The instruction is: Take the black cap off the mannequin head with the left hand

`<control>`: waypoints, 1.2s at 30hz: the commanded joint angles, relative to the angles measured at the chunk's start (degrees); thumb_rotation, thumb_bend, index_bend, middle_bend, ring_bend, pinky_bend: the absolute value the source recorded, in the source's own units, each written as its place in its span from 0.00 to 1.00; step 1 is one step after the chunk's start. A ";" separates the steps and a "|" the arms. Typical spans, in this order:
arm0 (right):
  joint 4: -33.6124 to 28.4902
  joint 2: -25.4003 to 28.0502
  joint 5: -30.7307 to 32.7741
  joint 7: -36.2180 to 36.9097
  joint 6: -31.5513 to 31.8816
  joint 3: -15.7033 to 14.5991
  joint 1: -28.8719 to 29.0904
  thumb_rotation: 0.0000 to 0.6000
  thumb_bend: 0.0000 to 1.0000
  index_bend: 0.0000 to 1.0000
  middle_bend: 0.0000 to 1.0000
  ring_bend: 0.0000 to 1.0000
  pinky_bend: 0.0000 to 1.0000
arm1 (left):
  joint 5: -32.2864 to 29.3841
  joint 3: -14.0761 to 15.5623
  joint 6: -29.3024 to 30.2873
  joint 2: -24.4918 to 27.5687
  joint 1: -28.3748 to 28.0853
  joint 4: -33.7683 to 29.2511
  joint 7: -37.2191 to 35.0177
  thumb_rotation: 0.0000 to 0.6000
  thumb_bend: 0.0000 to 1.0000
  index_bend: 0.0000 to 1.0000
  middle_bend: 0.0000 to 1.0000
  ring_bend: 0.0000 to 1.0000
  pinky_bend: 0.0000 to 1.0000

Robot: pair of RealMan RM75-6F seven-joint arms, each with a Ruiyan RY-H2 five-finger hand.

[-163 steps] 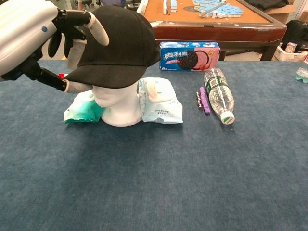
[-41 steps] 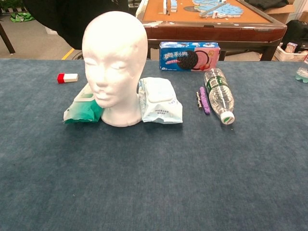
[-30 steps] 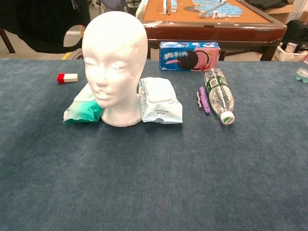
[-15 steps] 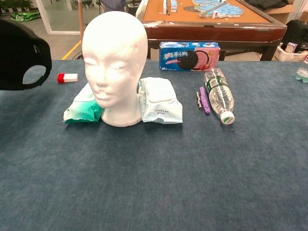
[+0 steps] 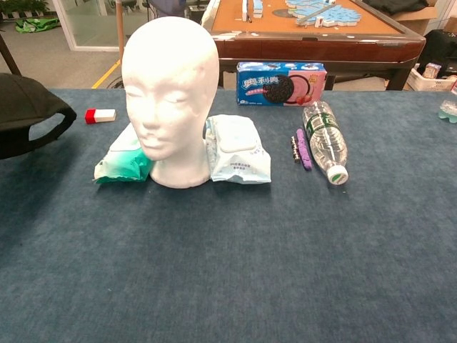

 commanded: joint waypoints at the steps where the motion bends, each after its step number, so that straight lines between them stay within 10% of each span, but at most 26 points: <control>1: -0.01 -0.05 0.09 -0.22 -0.12 0.01 0.07 1.00 0.10 0.44 0.52 0.42 0.57 | -1.71 2.77 -2.02 3.48 1.67 -7.09 4.70 1.00 0.41 0.32 0.52 0.47 0.62; 9: -0.19 -0.14 0.14 -0.94 -0.51 -0.08 0.26 1.00 0.10 0.44 0.52 0.42 0.57 | -2.53 5.77 -3.92 9.05 2.75 -17.80 6.87 1.00 0.08 0.03 0.43 0.40 0.58; 20: -0.33 -0.36 0.15 -1.62 -0.26 -0.06 0.22 1.00 0.10 0.44 0.52 0.42 0.57 | -4.67 7.10 -1.34 11.02 5.60 -22.39 7.32 1.00 0.03 0.00 0.37 0.38 0.57; 29: -0.60 -0.63 0.13 -2.64 -0.01 -0.12 0.16 1.00 0.10 0.44 0.52 0.42 0.57 | 16.01 5.60 15.86 4.49 10.27 -5.84 -17.65 1.00 0.07 0.34 0.43 0.41 0.57; 36: -0.74 -0.84 -0.19 -3.12 0.97 -0.19 -0.25 1.00 0.10 0.44 0.52 0.42 0.57 | 15.40 3.79 20.71 0.26 13.18 3.15 -24.40 1.00 0.11 0.38 0.45 0.41 0.57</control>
